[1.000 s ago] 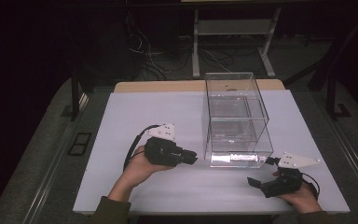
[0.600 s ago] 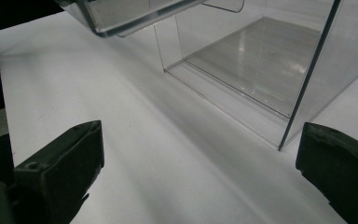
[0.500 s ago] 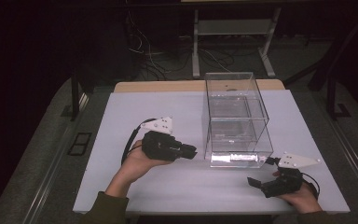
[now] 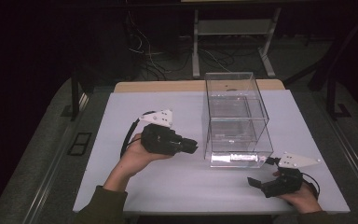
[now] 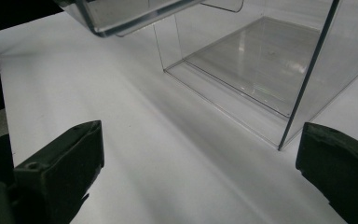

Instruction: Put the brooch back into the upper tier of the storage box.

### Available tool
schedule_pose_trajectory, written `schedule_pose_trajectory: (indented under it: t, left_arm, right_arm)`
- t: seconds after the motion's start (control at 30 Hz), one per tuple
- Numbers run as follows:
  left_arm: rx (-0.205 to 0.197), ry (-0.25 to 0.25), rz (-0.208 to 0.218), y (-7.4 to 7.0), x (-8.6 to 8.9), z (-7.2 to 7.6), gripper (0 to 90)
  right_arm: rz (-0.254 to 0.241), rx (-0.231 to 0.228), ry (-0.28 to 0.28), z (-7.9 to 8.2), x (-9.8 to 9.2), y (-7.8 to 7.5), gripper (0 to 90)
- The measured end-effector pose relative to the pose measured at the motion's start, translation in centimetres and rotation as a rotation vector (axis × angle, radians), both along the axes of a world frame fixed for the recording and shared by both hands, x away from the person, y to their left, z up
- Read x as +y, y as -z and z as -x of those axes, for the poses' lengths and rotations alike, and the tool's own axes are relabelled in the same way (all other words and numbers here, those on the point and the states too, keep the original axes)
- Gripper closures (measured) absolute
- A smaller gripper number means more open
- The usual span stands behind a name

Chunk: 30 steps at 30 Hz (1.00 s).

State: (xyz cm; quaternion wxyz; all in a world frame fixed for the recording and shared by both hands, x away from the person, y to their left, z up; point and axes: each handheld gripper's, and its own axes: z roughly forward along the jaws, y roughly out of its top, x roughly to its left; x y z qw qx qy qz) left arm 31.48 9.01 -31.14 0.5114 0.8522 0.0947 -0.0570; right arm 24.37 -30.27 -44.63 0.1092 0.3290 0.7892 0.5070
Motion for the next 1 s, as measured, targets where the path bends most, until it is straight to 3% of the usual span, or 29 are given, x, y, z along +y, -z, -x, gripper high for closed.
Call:
schedule_pose_trajectory:
  t: [0.73,1.0]
  left_arm:
    - [-0.024,0.024,0.018,-3.4,-0.1,-0.8,78.6]
    - [-0.003,0.008,0.045,-4.1,-0.7,-0.8,78.7]
  right_arm:
    - [-0.005,-0.001,0.005,0.0,0.0,0.0,0.8]
    - [-0.004,-0.003,0.002,0.0,0.0,0.0,0.9]
